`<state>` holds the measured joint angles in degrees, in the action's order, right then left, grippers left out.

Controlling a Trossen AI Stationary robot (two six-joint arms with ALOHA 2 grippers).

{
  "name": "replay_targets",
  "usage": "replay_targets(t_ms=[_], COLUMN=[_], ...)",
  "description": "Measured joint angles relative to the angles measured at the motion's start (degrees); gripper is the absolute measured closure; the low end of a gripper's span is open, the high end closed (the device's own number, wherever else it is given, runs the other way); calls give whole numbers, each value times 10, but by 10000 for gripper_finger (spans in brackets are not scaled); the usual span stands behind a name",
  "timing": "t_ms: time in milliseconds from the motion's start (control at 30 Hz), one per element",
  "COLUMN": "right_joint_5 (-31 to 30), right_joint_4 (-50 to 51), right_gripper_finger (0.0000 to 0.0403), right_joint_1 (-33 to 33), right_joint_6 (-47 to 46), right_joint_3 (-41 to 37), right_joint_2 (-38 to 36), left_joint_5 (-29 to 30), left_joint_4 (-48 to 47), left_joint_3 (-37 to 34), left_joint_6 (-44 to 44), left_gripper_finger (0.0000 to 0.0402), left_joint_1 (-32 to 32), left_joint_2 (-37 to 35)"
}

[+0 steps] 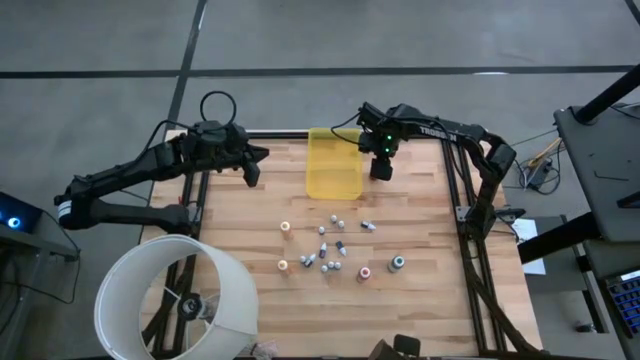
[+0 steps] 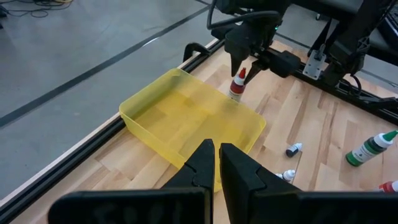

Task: Pick & Place food coloring
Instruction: Put the large red food coloring bottle into the yellow container

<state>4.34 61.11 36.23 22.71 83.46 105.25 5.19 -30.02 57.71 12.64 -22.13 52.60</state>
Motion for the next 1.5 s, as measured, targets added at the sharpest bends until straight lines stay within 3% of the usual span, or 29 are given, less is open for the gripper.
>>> replay_targets(t_ms=[533,967,1500], right_joint_5=[1,2,5], right_joint_4=[6,21,121], right_gripper_finger=[291,292,293], right_joint_1=[0,0,-1], right_joint_6=[2,-30,-103], right_joint_3=[-1,2,151], right_joint_2=[0,-12,-21], left_joint_5=[0,0,0], left_joint_4=[0,0,0], left_joint_3=[0,0,0], left_joint_6=[0,0,0], left_gripper_finger=[401,401,401], left_joint_1=[0,1,0], left_joint_2=[0,0,0])
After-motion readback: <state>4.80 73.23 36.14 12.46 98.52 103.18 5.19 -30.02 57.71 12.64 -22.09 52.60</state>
